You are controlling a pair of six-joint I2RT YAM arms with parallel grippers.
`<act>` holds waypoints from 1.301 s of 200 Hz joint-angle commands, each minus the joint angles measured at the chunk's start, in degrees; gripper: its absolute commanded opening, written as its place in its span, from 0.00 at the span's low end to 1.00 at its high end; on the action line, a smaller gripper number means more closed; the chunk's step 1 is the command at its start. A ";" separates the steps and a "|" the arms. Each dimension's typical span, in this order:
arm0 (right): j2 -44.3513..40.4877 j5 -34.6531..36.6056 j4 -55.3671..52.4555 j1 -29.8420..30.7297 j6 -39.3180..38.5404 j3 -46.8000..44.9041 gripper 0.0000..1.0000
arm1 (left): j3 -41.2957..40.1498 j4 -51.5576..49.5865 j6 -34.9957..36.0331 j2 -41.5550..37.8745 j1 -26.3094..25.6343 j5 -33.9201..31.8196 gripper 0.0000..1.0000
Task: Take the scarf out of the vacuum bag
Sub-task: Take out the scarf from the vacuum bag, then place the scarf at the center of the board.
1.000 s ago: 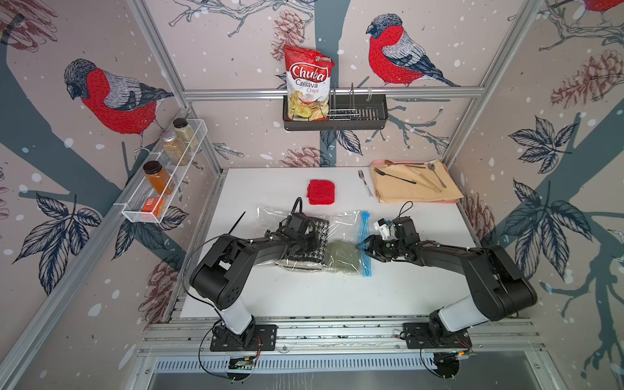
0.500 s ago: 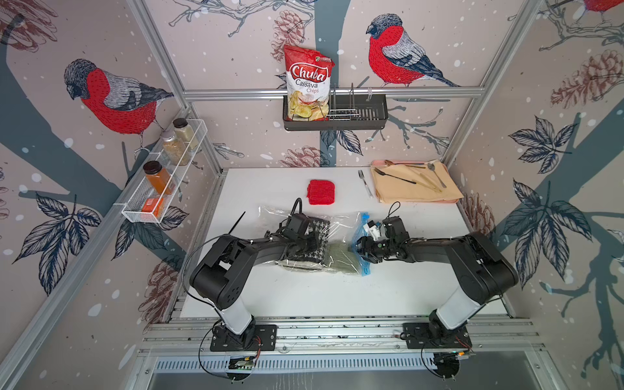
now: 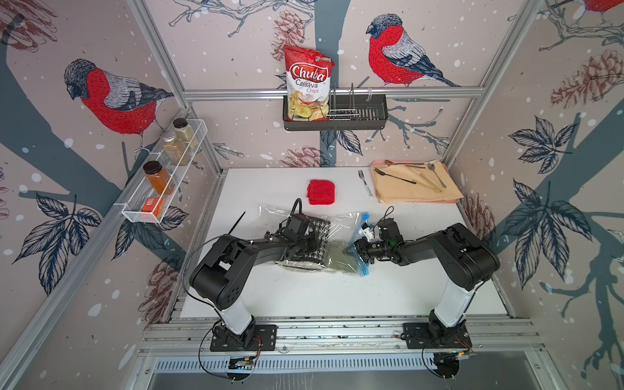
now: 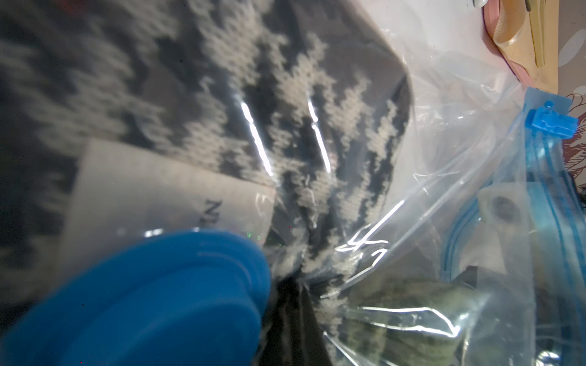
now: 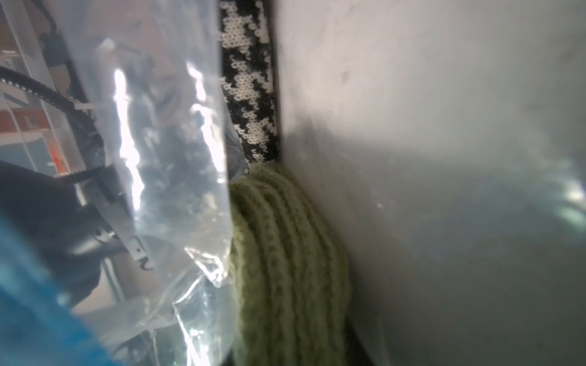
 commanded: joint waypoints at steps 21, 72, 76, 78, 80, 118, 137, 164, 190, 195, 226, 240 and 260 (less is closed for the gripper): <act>-2.76 0.58 0.64 -5.13 0.27 -2.70 0.00 | -1.21 -10.26 -0.60 0.65 -0.30 -1.45 0.04; -14.55 18.82 -32.62 -10.81 -18.19 4.27 0.00 | -1.15 -10.57 -0.70 0.36 -0.28 -1.55 0.04; -15.15 20.64 -34.88 -11.07 -19.32 5.08 0.00 | -1.12 -10.52 -0.68 0.39 -0.25 -1.58 0.04; -15.40 21.41 -35.94 -11.19 -19.81 5.46 0.00 | -1.07 -10.52 -0.70 0.43 -0.31 -1.57 0.04; -15.64 22.33 -37.09 -11.32 -20.32 5.88 0.00 | -1.01 -10.52 -0.66 0.47 -0.30 -1.55 0.04; -18.55 36.07 -52.74 -14.14 -26.78 12.20 0.00 | -0.88 -10.17 -0.81 0.72 -0.25 -1.36 0.04; -20.19 37.18 -56.15 -15.70 -28.37 14.49 0.00 | -0.57 -10.16 -0.68 1.00 -0.25 -1.18 0.04; -22.96 28.02 -53.16 -18.71 -27.72 16.33 0.00 | -0.39 -9.60 -0.67 1.44 -0.24 -0.88 0.04; -22.43 18.31 -46.66 -20.36 -23.05 18.92 0.00 | -0.29 -8.96 -0.77 1.91 -0.29 -0.48 0.04; -21.99 17.77 -46.29 -20.36 -22.48 20.27 0.00 | -0.22 -8.94 -0.77 1.95 -0.26 -0.48 0.04; -15.50 12.96 -41.02 -19.82 -18.56 30.09 0.00 | 0.47 -9.32 -0.10 2.32 -0.30 -0.18 0.04; -11.25 10.20 -38.26 -19.66 -16.70 35.43 0.00 | 0.92 -9.96 0.38 2.40 -0.25 -0.20 0.04; -4.57 6.09 -35.17 -19.07 -14.06 44.67 0.00 | 1.08 -10.07 0.80 2.27 -0.34 -0.13 0.04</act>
